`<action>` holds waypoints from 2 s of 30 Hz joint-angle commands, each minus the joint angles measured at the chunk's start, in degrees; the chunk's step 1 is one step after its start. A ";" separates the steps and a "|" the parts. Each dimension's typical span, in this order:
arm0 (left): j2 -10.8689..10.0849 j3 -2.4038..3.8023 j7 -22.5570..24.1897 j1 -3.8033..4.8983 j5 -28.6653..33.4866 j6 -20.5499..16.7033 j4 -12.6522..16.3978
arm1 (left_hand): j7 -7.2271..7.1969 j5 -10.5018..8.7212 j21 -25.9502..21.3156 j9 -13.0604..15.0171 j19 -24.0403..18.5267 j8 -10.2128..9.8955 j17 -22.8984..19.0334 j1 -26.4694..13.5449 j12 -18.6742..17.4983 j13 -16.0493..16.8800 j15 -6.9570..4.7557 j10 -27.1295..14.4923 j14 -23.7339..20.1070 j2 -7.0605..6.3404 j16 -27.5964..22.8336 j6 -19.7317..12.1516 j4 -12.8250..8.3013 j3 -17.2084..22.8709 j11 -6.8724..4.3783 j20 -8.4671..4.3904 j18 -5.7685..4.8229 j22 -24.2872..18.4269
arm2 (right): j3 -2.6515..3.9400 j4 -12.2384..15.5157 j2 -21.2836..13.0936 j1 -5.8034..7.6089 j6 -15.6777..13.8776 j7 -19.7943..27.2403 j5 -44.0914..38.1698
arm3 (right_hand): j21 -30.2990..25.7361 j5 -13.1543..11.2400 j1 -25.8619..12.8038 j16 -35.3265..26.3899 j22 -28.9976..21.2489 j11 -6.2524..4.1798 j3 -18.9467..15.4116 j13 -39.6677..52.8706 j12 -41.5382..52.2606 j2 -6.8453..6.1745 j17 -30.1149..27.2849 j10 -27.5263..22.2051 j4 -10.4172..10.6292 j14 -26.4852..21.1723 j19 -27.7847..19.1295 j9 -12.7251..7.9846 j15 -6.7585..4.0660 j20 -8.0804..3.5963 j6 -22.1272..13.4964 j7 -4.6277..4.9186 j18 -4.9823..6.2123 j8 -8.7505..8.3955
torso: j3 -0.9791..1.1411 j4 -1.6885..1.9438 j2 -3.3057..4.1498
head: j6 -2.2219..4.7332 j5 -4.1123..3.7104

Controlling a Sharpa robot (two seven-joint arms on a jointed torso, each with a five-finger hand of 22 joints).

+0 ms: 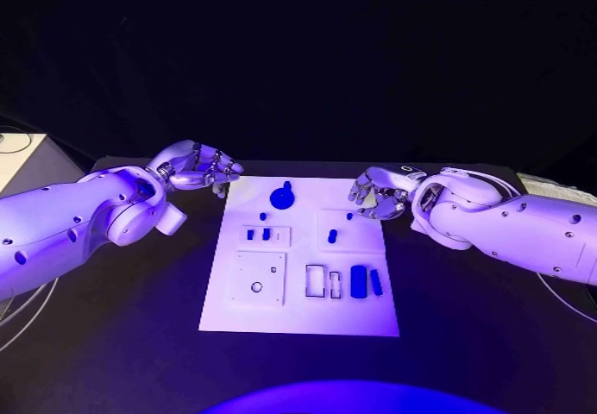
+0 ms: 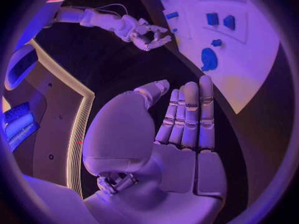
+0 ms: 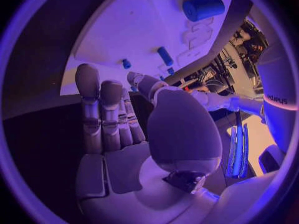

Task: Assemble the parts on the task board

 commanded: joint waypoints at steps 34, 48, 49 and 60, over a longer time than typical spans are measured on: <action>-2.63 0.00 13.49 -0.37 16.30 -2.61 7.57 | -0.28 0.30 -0.97 0.03 1.26 1.07 -0.47 2.39 -0.39 -1.04 -0.76 1.95 0.13 0.14 -1.05 0.68 -0.71 0.48 -0.30 -0.61 0.88 -0.88 | -0.43 0.10 4.00 -2.24 3.09 -7.24 -12.35 | 15.26 0.37 2.05 17.79 15.81 -0.78 3.68 0.38 1.09 1.14 13.16 3.05 1.34 1.26 2.27 2.24 -0.16 -0.17 3.65 -0.88 -2.17 1.43 | 0.06 0.04 0.15 | -0.80 -1.05; -2.54 -0.01 12.88 -0.38 15.67 -2.06 7.42 | -0.21 0.24 -1.00 -0.01 1.26 1.10 -0.52 2.38 -0.63 -1.21 -0.70 1.79 0.05 -0.01 -1.19 0.63 -0.77 0.37 -0.20 -0.62 0.84 -0.90 | -0.55 -0.10 4.05 -2.63 2.94 -9.46 -16.54 | 15.03 0.87 2.09 17.75 15.66 -0.66 4.24 0.24 0.62 0.62 12.49 2.76 1.09 0.76 1.75 2.52 -0.10 -0.18 3.35 -0.77 -2.07 1.35 | 0.04 0.04 0.09 | -1.17 -1.26; -2.53 -0.01 12.86 -0.38 15.64 -2.06 7.39 | -0.21 0.24 -1.00 -0.01 1.26 1.10 -0.52 2.38 -0.63 -1.21 -0.70 1.79 0.05 -0.01 -1.19 0.63 -0.77 0.37 -0.20 -0.62 0.84 -0.90 | -0.55 -0.07 4.02 -2.64 2.85 -9.48 -16.61 | 14.98 0.88 2.10 17.73 15.62 -0.63 4.28 0.23 0.57 0.51 12.41 2.71 1.05 0.70 1.69 2.54 -0.08 -0.17 3.28 -0.74 -2.06 1.32 | 0.06 0.03 0.09 | -1.17 -1.26; -2.51 -0.02 12.63 -0.38 15.51 -1.94 7.07 | -0.22 0.23 -1.01 -0.02 1.25 1.11 -0.54 2.38 -0.67 -1.24 -0.68 1.77 0.02 0.00 -1.22 0.64 -0.77 0.37 -0.19 -0.61 0.83 -0.91 | -0.57 0.29 3.48 -2.71 2.17 -9.51 -17.00 | 14.56 1.07 2.18 17.77 15.47 0.22 5.11 -0.03 -0.31 -1.07 11.53 0.33 0.30 0.00 0.59 2.63 0.55 0.27 1.85 0.08 -1.93 0.42 | 0.01 0.08 0.09 | -1.26 -1.30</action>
